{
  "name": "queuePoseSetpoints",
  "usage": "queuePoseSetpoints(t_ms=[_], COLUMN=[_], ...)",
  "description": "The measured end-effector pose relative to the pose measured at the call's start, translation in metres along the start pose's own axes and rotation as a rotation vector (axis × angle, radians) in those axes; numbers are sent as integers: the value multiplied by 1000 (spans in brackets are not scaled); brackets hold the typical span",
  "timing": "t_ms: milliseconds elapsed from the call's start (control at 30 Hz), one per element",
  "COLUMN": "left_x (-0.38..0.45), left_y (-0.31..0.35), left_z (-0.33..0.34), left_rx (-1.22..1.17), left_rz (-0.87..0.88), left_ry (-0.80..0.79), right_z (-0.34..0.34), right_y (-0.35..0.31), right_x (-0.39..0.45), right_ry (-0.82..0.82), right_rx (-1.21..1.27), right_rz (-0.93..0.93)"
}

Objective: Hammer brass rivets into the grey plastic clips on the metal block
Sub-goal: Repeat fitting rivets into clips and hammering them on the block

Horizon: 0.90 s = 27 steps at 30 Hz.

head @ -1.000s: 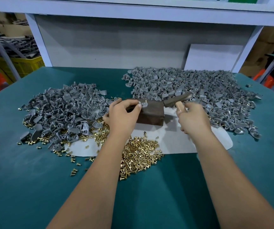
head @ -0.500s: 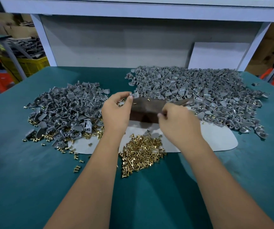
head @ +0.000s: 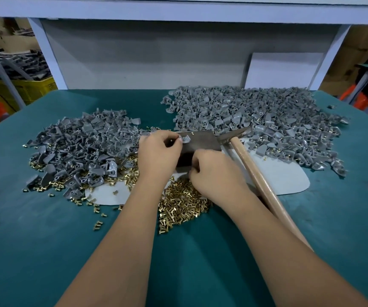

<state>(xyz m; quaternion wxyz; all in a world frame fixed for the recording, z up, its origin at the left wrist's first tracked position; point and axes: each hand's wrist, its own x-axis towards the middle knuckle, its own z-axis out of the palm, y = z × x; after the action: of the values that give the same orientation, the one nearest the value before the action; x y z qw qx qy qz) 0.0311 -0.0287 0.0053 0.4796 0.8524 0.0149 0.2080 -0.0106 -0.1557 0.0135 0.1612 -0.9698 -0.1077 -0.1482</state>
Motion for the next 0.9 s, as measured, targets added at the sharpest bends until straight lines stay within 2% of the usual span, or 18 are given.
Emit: queuePoseSetpoints(t_ms=[100,200,333,533,733,900], left_x=[-3,-1,0,1,3,9], left_y=[-1,-1,4,0,-3,-7], left_z=[0,1,10,13,11,5], left_rx=[-14,-30,7,-93,-139,-168], left_rz=[-12,61,101,21,2,6], left_ry=[82,30,-53,-109,-114,-138], right_z=[1,0,4,9,7,-2], right_y=[8,19,29,29,27,20], right_x=[3,9,16,16,15,24], right_ry=[229,375,447,380,497,517], right_rx=[314,546,565,581,590,686], right_rz=[141,306,433,449,409,336])
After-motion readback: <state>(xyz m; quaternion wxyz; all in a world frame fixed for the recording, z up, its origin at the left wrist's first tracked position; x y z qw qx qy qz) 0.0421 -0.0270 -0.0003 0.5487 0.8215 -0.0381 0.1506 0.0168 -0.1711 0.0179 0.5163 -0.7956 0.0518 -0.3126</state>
